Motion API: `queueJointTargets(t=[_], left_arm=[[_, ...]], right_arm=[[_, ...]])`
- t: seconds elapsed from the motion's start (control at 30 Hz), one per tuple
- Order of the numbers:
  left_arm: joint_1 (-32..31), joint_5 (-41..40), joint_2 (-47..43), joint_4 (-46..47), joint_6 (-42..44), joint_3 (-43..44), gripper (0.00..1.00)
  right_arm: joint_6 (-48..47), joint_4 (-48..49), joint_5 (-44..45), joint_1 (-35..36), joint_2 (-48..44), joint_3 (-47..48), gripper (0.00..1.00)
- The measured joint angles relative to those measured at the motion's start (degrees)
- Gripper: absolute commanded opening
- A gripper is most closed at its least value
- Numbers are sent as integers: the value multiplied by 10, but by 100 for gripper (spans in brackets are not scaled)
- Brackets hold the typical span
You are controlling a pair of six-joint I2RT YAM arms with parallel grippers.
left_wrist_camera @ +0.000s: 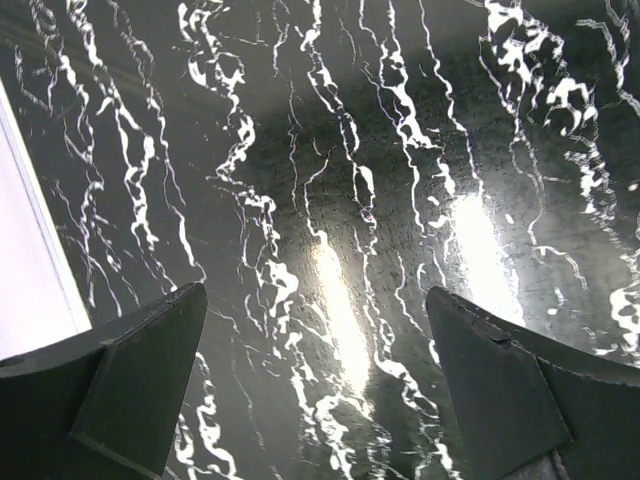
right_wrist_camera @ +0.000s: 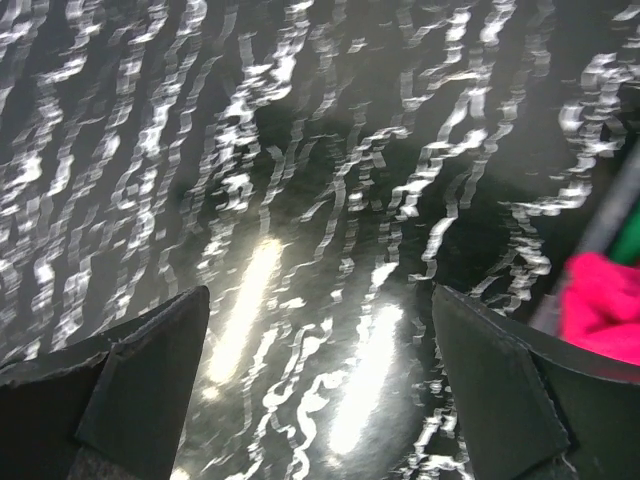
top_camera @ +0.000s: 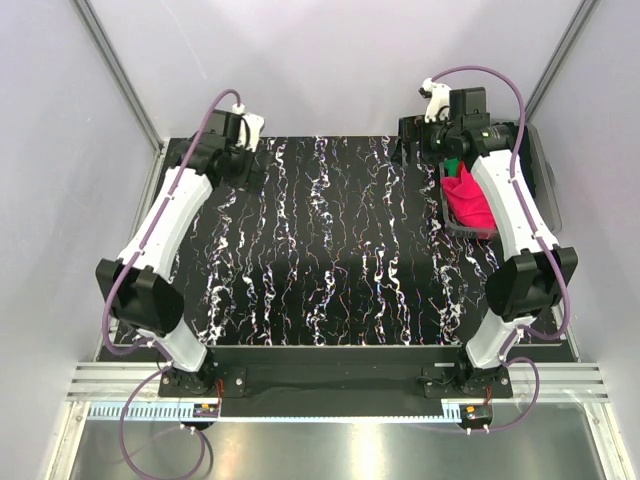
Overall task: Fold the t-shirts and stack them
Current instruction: Grab the tshirt from the pile
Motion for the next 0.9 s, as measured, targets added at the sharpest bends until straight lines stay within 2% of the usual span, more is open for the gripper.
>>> queueJointTargets(t=[0.23, 0.27, 0.3, 0.43, 0.57, 0.67, 0.77, 0.9], left_arm=[[-39, -7, 30, -4, 45, 28, 99], [-44, -3, 30, -5, 54, 28, 99], [-46, -2, 30, -6, 55, 28, 99], [-50, 6, 31, -8, 79, 16, 99], [-52, 1, 33, -16, 96, -14, 99], [-52, 0, 37, -21, 99, -27, 99], [-52, 2, 37, -23, 99, -33, 99], [-52, 2, 37, -23, 98, -33, 99]], right_arm=[[-45, 12, 118, -3, 37, 26, 99], [-54, 12, 133, -5, 44, 28, 95], [-61, 13, 141, -8, 51, 30, 95], [-74, 6, 149, -49, 89, 51, 81], [-85, -8, 150, -110, 135, 82, 79], [-95, -17, 156, -143, 161, 88, 69], [-106, -26, 166, -152, 185, 92, 62], [-116, -36, 177, -145, 212, 102, 62]])
